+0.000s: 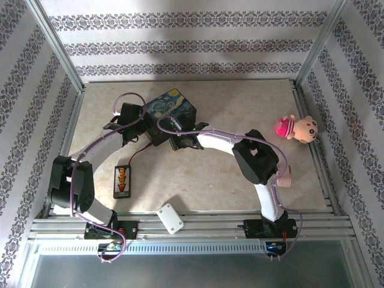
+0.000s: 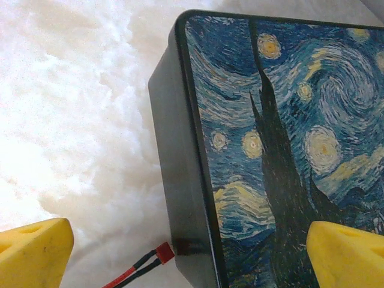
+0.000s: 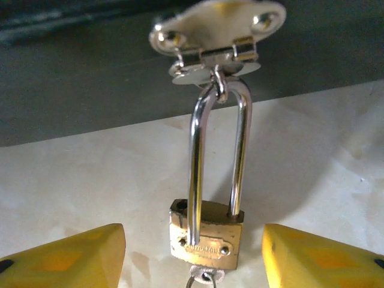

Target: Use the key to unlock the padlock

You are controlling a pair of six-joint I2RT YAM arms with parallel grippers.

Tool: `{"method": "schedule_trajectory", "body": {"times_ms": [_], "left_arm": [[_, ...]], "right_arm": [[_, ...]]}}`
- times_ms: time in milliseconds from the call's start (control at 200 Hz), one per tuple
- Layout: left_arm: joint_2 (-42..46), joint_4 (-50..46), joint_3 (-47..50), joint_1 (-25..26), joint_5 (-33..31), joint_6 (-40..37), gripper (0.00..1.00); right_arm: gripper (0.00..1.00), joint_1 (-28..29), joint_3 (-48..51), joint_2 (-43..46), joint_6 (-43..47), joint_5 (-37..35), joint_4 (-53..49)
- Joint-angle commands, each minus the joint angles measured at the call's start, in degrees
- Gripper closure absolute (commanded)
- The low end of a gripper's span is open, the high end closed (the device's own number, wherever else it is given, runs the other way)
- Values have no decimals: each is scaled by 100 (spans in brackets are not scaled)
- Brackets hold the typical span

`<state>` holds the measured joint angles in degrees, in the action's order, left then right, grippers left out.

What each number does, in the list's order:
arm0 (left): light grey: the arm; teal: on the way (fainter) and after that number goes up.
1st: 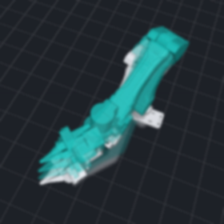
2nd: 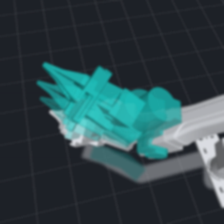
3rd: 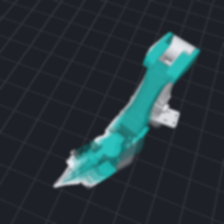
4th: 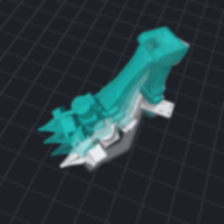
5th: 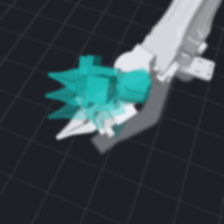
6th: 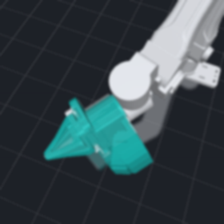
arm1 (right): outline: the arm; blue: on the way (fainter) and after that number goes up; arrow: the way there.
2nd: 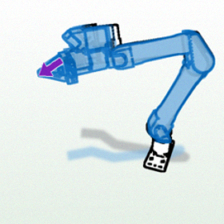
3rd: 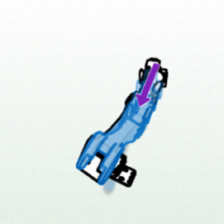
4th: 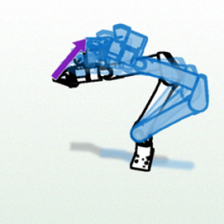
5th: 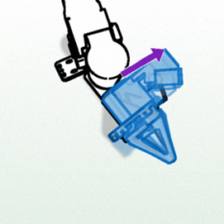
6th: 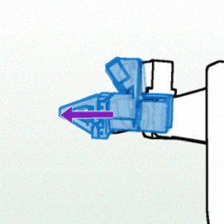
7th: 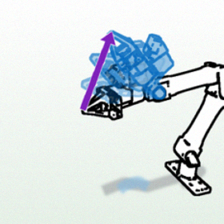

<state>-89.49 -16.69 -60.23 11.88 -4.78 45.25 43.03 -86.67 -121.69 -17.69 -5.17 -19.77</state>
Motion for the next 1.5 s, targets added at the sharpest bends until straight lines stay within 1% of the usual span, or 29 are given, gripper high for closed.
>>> {"method": "schedule_trajectory", "body": {"times_ms": [0,210,340,460,590,645,680,730,755,849,1014,1204,1494], "left_arm": [[-136,-274,-254,-81,-369,-67,1],[-422,-291,-472,-85,-600,-450,1],[-766,-412,-784,-79,-599,-731,0],[-967,-302,-938,-78,-369,-812,6],[-1091,-125,-992,-56,-76,-851,10],[-1145,-115,-1025,-45,-12,-894,13],[-1174,-107,-1044,-13,-3,-932,14],[-1198,-102,-1060,24,10,-1005,15],[-1201,-90,-1058,49,7,-1061,17],[-1219,-97,-1055,170,-65,-1258,18],[-1246,-25,-982,279,-32,-1372,19],[-1329,104,-977,436,150,-1413,22],[-1341,68,-846,704,209,-1233,23]], "right_arm": [[39,58,-233,-165,-94,-257,-264],[40,49,-313,-317,-163,-413,-371],[44,41,-376,-396,-244,-539,-513],[48,40,-262,-362,-411,-691,-537],[58,30,-56,-279,-546,-733,-497],[68,31,20,-244,-584,-722,-474],[73,35,60,-209,-605,-731,-467],[73,31,116,-180,-657,-772,-458],[73,30,147,-147,-667,-783,-445],[73,31,259,-53,-748,-825,-404],[78,39,513,185,-973,-922,-348],[86,110,993,494,-1368,-1091,-256],[89,275,1551,887,-1940,-1162,-24]]}}
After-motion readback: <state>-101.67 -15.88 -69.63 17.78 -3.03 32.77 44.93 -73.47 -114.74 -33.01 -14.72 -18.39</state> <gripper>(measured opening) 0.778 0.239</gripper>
